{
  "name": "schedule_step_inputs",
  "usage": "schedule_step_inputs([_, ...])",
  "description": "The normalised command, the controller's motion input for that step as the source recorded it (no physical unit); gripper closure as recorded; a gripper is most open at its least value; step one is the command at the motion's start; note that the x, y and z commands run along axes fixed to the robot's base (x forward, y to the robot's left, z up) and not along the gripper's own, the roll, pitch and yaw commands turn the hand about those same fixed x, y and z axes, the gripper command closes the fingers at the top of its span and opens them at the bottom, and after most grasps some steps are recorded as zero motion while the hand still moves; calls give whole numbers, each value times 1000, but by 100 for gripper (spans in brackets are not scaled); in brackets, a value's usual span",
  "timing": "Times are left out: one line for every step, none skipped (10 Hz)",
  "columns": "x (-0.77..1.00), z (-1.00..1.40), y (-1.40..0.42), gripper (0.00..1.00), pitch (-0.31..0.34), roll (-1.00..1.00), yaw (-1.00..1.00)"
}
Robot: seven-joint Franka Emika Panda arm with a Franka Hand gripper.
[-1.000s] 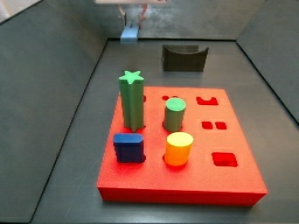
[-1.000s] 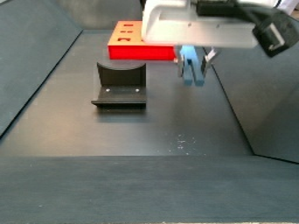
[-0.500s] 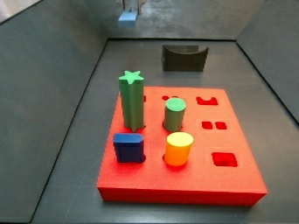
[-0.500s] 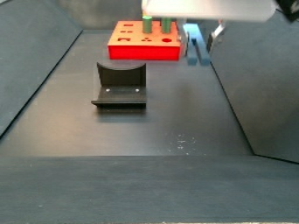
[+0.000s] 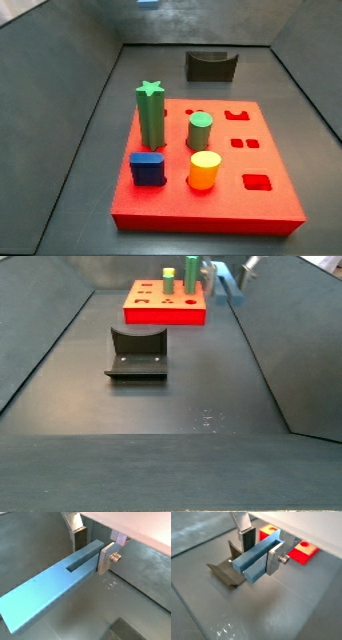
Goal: Pick up the double-square object. Move up. Rotate the double-square object. Place the double-square object on the fixture. Regrasp the double-square object. Move to above the board. Insert the double-square object.
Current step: Place the double-square object on the fixture.
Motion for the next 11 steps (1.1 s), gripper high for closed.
schedule_step_inputs([1000,190,-148,100,23,115,333])
schedule_step_inputs([1000,179,-134,100,54,90,223])
schedule_step_inputs([1000,162,-121,100,95,70,130])
schedule_step_inputs([1000,152,-113,100,111,62,101])
schedule_step_inputs([1000,133,-98,100,128,48,66])
schedule_step_inputs([1000,117,-89,100,130,40,54])
schedule_step_inputs([1000,106,-77,100,137,30,44])
schedule_step_inputs([1000,85,-59,100,139,20,37])
schedule_step_inputs([1000,70,-52,100,140,12,33])
schedule_step_inputs([1000,59,-43,100,138,4,33])
schedule_step_inputs([1000,51,-36,100,142,-4,33])
